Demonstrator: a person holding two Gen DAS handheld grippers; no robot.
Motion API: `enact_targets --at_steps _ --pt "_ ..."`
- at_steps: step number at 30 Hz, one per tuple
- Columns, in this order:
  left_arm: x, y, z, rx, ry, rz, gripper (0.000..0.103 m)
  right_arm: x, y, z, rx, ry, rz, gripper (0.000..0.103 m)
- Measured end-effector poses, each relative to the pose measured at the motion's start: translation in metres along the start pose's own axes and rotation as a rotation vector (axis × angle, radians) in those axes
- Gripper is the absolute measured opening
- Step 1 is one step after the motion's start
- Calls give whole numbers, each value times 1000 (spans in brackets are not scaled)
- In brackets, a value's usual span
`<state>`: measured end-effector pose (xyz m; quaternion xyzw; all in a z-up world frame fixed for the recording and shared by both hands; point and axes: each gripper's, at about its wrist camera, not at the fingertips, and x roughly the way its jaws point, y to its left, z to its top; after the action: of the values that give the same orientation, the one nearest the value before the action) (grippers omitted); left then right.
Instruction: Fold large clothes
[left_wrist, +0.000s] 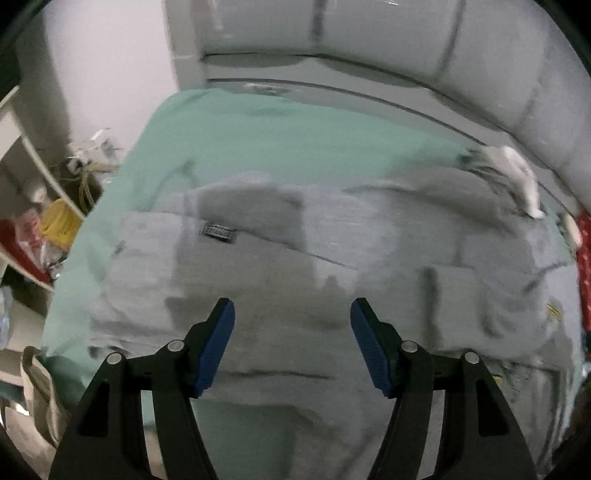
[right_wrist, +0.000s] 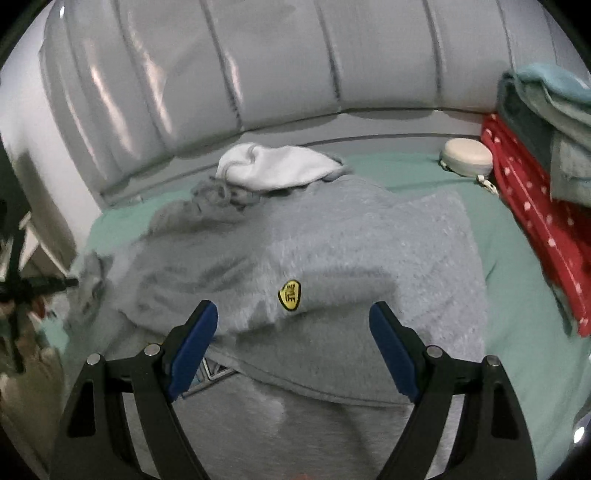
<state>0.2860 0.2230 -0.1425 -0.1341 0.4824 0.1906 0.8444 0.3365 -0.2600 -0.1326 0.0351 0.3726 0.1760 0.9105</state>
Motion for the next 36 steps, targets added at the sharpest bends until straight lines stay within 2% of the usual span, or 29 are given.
enact_targets --at_steps 2,4,6,7,9,12,15,17,19,25,28,32,36 --pt "1 -6 -3 18 -8 -17 69 -3 7 0 -36 -11 -17 84" --pt "1 -23 -6 79 -16 -26 69 -7 14 -2 -73 -19 -22 84" --pt "6 -38 -7 135 -23 29 69 -11 21 -3 -107 -31 -17 84" --pt "14 -45 -10 160 -7 91 69 -13 25 -4 -124 -38 -18 84" --pt "30 -50 -16 178 40 147 69 -17 31 -4 -153 -52 -21 84" --pt "50 -49 -26 198 84 191 68 -20 34 -3 -169 -65 -23 84" --pt "48 -45 -25 166 65 176 68 -21 31 -2 -153 -67 -21 84" --pt "44 -40 -21 135 51 148 60 -20 28 -1 -144 -63 -22 84" --pt "38 -39 -18 117 24 127 47 -19 26 -1 -137 -61 -24 84" --pt "10 -38 -11 92 -100 135 20 -16 26 -2 -136 -50 -17 84" --pt "5 -31 -7 73 -138 168 15 -14 28 -3 -144 -44 -13 84" --pt "5 -23 -5 30 -149 116 10 -14 30 -3 -149 -40 -12 84" --pt "-18 -26 -1 21 -230 56 9 -25 27 2 -121 -47 -3 84"
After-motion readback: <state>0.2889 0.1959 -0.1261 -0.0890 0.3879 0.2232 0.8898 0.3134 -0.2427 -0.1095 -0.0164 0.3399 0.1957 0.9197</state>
